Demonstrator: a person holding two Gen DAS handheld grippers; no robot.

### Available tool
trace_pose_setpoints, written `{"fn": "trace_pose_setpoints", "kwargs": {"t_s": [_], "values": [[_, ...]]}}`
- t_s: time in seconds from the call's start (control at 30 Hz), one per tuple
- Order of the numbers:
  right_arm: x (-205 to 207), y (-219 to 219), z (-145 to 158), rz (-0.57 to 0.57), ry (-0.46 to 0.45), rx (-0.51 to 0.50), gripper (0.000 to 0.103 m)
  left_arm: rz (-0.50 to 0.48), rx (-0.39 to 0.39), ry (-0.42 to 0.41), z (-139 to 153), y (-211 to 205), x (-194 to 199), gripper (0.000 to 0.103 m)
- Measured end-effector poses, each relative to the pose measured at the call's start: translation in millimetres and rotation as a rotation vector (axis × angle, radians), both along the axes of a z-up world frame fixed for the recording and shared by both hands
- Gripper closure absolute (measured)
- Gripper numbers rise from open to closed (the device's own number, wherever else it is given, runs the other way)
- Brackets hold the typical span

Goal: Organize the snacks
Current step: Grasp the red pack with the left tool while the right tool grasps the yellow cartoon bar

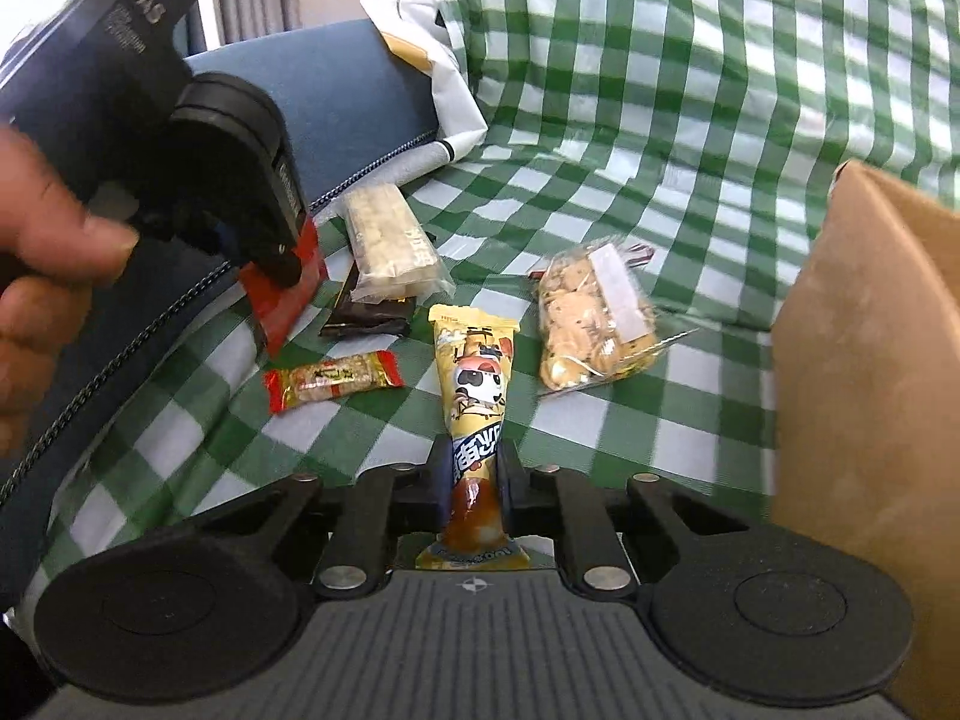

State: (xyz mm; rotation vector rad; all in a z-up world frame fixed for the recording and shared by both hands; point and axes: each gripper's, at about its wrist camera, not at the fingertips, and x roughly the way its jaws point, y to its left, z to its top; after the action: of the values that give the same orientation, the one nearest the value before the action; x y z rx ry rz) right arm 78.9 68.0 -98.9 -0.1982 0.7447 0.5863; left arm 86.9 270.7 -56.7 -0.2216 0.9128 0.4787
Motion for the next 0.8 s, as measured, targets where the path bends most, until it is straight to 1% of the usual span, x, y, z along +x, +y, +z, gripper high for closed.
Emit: {"fn": "trace_pose_setpoints", "kwargs": {"t_s": [0.1, 0.2, 0.27, 0.3, 0.37, 0.4, 0.5, 0.53, 0.57, 0.63, 0.7, 0.73, 0.77, 0.8], "values": [[-14, -6, 8, 0.012, -0.011, -0.023, 0.088, 0.004, -0.027, -0.054, 12, -3, -16, 0.096], [-29, -10, 13, 0.018, -0.024, -0.046, 0.088, 0.004, -0.079, -0.117, 20, -1, -28, 0.097], [-38, -15, 16, 0.012, -0.02, -0.054, 0.088, -0.006, -0.14, -0.148, 25, 2, -38, 0.097], [-42, -17, 16, 0.007, -0.013, -0.057, 0.088, -0.021, -0.198, -0.156, 24, 5, -42, 0.097], [-51, -22, 17, -0.003, 0.005, -0.065, 0.088, -0.059, -0.327, -0.137, 18, 6, -46, 0.097], [-55, -24, 17, -0.009, 0.021, -0.071, 0.088, -0.075, -0.371, -0.115, 13, 5, -46, 0.097], [-63, -29, 11, -0.036, 0.073, -0.088, 0.088, -0.137, -0.507, -0.018, -6, -4, -43, 0.097], [-65, -31, 9, -0.049, 0.1, -0.091, 0.088, -0.163, -0.532, 0.021, -12, -10, -41, 0.097], [-67, -33, 7, -0.059, 0.126, -0.091, 0.088, -0.186, -0.526, 0.059, -17, -17, -39, 0.096], [-70, -35, 3, -0.073, 0.186, -0.095, 0.086, -0.208, -0.454, 0.127, -23, -28, -36, 0.095], [-75, -38, -1, -0.073, 0.222, -0.094, 0.084, -0.192, -0.372, 0.166, -25, -33, -35, 0.082], [-78, -39, -2, -0.071, 0.222, -0.096, 0.084, -0.184, -0.361, 0.163, -24, -33, -35, 0.077], [-80, -39, -3, -0.068, 0.22, -0.101, 0.082, -0.179, -0.363, 0.154, -23, -33, -35, 0.065], [-83, -40, -3, -0.065, 0.219, -0.102, 0.078, -0.178, -0.371, 0.145, -23, -32, -36, 0.06]]}}
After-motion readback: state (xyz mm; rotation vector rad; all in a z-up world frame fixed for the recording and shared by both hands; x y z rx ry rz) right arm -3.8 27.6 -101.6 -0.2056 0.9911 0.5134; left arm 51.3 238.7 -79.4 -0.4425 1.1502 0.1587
